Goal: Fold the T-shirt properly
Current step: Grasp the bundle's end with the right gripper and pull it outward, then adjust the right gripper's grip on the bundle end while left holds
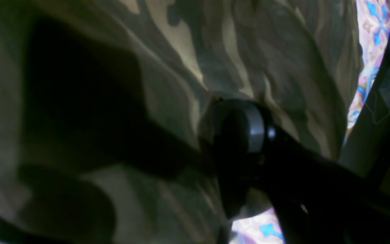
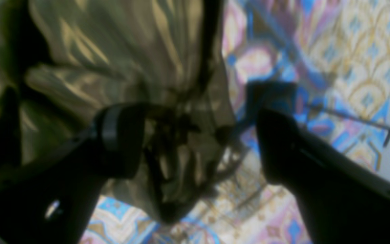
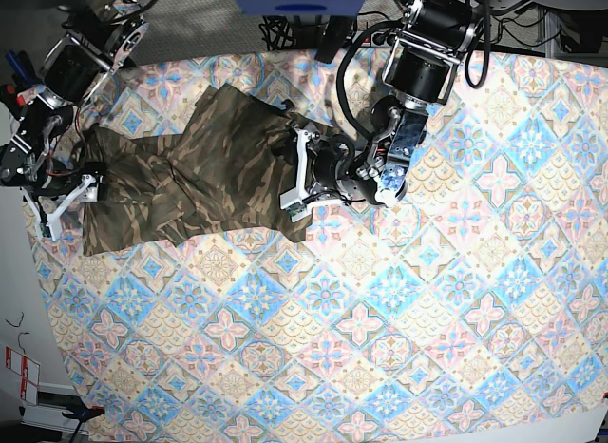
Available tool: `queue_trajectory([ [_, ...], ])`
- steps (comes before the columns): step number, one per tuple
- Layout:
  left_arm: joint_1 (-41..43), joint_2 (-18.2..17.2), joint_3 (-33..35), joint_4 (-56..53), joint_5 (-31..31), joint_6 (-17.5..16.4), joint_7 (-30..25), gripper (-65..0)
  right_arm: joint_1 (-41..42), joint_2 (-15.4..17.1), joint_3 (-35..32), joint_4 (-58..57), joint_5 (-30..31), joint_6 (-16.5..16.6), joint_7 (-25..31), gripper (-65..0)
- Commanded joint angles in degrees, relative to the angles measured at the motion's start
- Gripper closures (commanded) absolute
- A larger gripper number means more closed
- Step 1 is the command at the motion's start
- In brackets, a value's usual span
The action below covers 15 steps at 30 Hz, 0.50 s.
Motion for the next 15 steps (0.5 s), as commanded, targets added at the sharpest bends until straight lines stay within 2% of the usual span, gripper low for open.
queue_trajectory([
  [1, -0.17, -0.47, 0.09, 0.29, 2.15, 0.56, 2.53, -32.7, 0.61, 1.01, 0.07, -1.04, -0.22, 0.12, 0.39, -51.0],
  [4, -0.26, -0.47, 0.09, 0.29, 2.06, 0.56, 2.53, -32.7, 2.98, 0.66, 0.07, -7.89, -0.22, 0.12, 1.0, -51.0],
  [9, -0.35, -0.47, 0.0, 0.29, 2.06, 0.56, 2.53, -32.6, 4.56, 0.66, 0.07, -21.87, -0.22, 0.12, 8.21, -51.0],
  [11, -0.26, -0.56, 0.0, 0.29, 2.06, 0.56, 2.53, -32.6, 4.83, 0.66, 0.07, -26.0, -0.3, 0.12, 9.53, -51.0],
  [15, -0.26, -1.35, 0.0, 0.29, 1.98, 0.56, 2.53, -32.6, 4.83, 0.66, 0.07, -27.85, -0.3, 0.12, 7.25, -49.3],
])
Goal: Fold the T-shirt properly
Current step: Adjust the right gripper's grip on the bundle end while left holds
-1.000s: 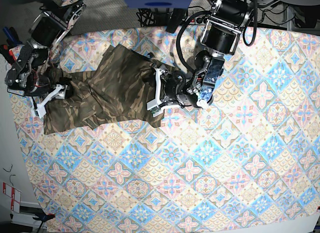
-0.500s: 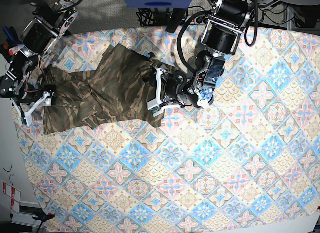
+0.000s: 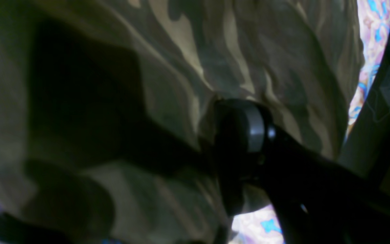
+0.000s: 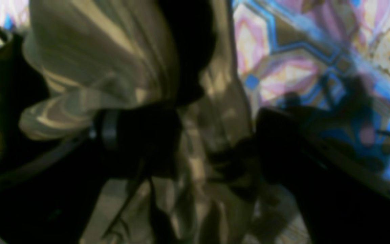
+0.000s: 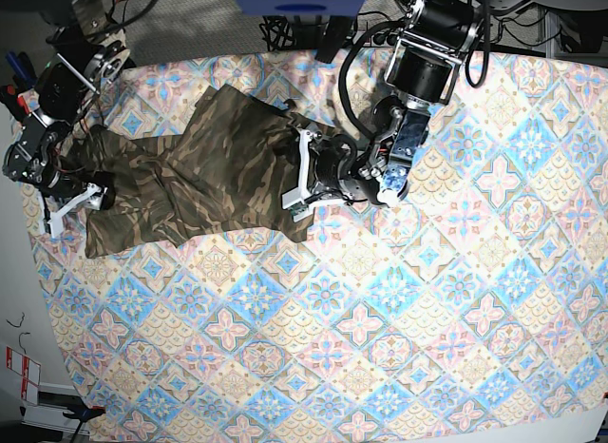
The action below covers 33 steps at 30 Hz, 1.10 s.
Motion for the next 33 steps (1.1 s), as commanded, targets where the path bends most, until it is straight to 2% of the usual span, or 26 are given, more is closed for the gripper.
queue_trajectory([
  [1, -0.26, -0.37, -0.08, 0.2, 2.19, 0.6, 2.49, -32.6, -0.66, -2.64, -0.63, -2.25, -0.06, 1.7, -7.73, -46.7],
  [6, -0.61, -0.28, -0.08, 0.2, 2.19, 0.6, 3.37, -32.5, 0.13, -4.31, -0.63, -1.9, 0.03, 1.7, -13.62, -23.4],
  [8, -0.61, -0.28, -0.08, 0.2, 2.19, 0.6, 3.81, -32.5, -0.39, -5.8, -0.8, 1.44, 0.03, 1.7, -16.17, -17.5],
  [14, -0.7, -0.28, -0.08, 0.2, 2.28, 0.6, 3.98, -32.4, -6.9, -10.29, -8.19, 23.42, 0.03, 1.7, -23.2, -15.9],
  [18, -0.7, -0.28, -0.08, 0.29, 2.19, 0.6, 3.98, -32.4, -8.74, -12.4, -9.07, 37.22, 0.03, 1.7, -28.74, -7.0],
  [20, -0.7, -0.19, -0.08, 0.29, 2.19, 0.6, 3.98, -32.4, -8.48, -12.4, -9.07, 40.82, -0.06, 1.7, -31.25, -5.3],
  [30, -0.26, -0.11, 0.0, 0.29, 2.19, 0.6, 3.98, -32.3, -7.87, -12.57, -9.07, 53.48, -0.06, 1.7, -31.25, -5.1],
  [33, -0.26, 1.74, -0.08, 0.29, 2.28, 0.6, 4.07, -32.7, -8.13, -12.57, -11.44, 58.23, 0.03, 1.7, -31.25, -5.1],
])
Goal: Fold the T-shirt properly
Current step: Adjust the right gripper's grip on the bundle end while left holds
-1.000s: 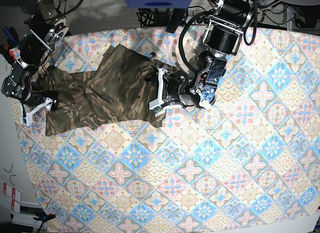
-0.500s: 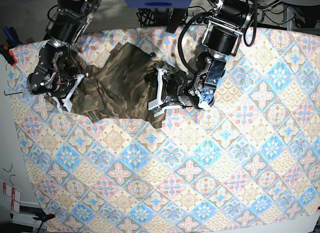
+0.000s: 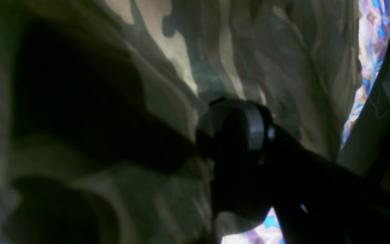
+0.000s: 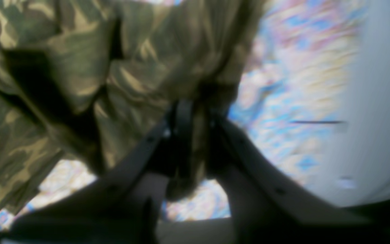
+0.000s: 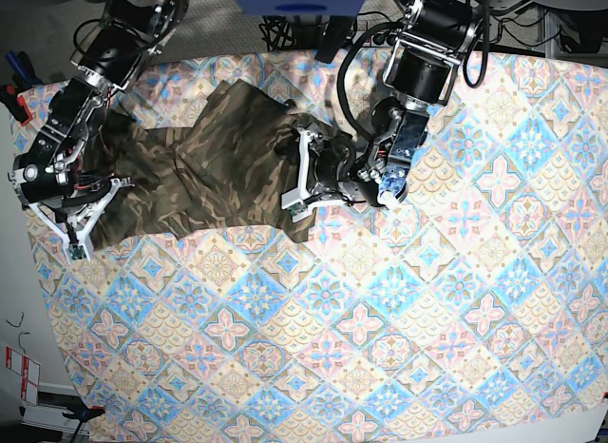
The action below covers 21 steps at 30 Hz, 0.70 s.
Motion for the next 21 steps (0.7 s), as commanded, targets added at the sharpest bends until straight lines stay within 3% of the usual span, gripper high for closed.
queue_trajectory([
  [1, -0.21, 0.58, 0.2, 0.05, 1.71, 0.69, 1.67, -32.7, 0.92, 0.21, -1.83, 2.19, 0.83, 0.17, 0.86, -5.1],
  [5, -0.3, 3.4, 0.29, -0.04, 1.98, 0.69, 1.67, -32.7, 0.92, 0.12, -5.43, 2.9, 0.66, 0.17, 0.86, -5.5],
  [8, -0.3, 3.48, 0.29, -0.04, 1.98, 0.69, 1.67, -32.7, 1.1, 0.12, -2.09, 2.11, 0.57, 0.17, 0.86, -7.4],
  [10, -0.21, 3.22, 0.29, -0.04, 1.98, 0.69, 1.67, -32.7, 1.27, 0.12, 0.9, 1.32, 0.57, 0.17, 0.86, -11.9],
  [16, -0.21, 1.29, 0.29, -0.04, 1.89, 0.69, 1.67, -32.8, 1.36, 0.21, 13.99, -5.63, 0.83, 0.17, 0.86, -36.1],
  [21, -0.13, 1.02, 0.29, -0.04, 1.8, 0.69, 1.67, -32.8, 2.06, 0.56, 16.02, -14.42, 0.83, 0.17, 0.86, -38.1],
])
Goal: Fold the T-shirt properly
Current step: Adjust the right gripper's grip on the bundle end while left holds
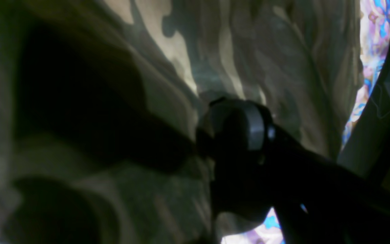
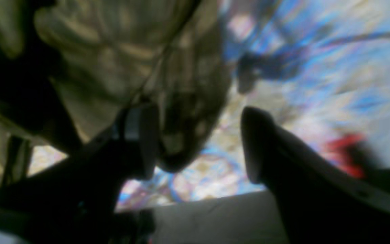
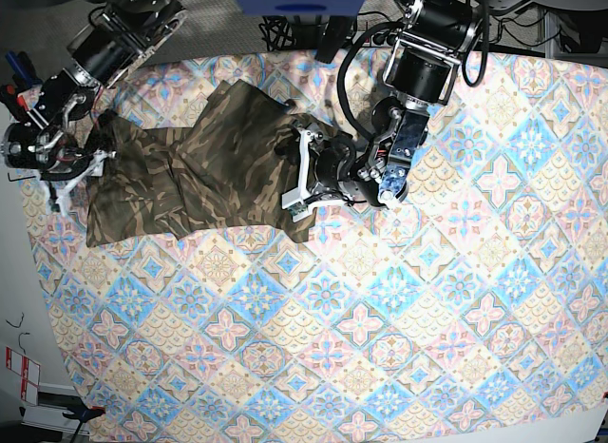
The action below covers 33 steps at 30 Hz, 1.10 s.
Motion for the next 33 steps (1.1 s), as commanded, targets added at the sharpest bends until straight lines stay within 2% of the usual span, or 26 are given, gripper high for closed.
queue_trajectory([
  [1, -0.15, -0.27, 0.18, -0.06, 2.0, 0.64, 2.15, -32.8, 1.87, 0.91, 0.02, -0.66, 0.66, 0.12, 1.23, -38.1],
  [9, -0.15, -0.35, 0.18, -0.06, 2.09, 0.64, 2.32, -32.8, 2.31, 0.91, -0.25, -11.56, 0.66, 0.12, 10.29, -38.0],
  [14, -0.15, -0.35, 0.09, 0.03, 2.09, 0.64, 3.64, -32.8, 2.4, 2.67, -0.25, -16.66, 0.57, 0.12, 15.48, -37.7],
  [19, -0.24, -0.35, 0.09, 0.03, 2.09, 0.64, 3.64, -32.8, 2.57, 5.22, -0.07, -16.49, 0.57, 0.12, 16.18, -34.3],
  [23, -0.24, -0.35, 0.09, 0.03, 2.09, 0.64, 3.64, -32.8, 4.94, 7.6, 0.02, -16.84, 0.4, 0.12, 16.0, -34.4],
  [30, -0.24, -0.35, 0.09, 0.03, 2.09, 0.64, 3.64, -32.8, 5.21, 8.39, 0.02, -17.63, 0.31, 0.12, 16.35, -34.5],
  [33, -0.24, -0.35, 0.09, 0.12, 2.09, 0.64, 3.64, -32.7, 5.21, 8.39, 0.02, -22.9, 0.31, 0.12, 20.22, -34.5],
])
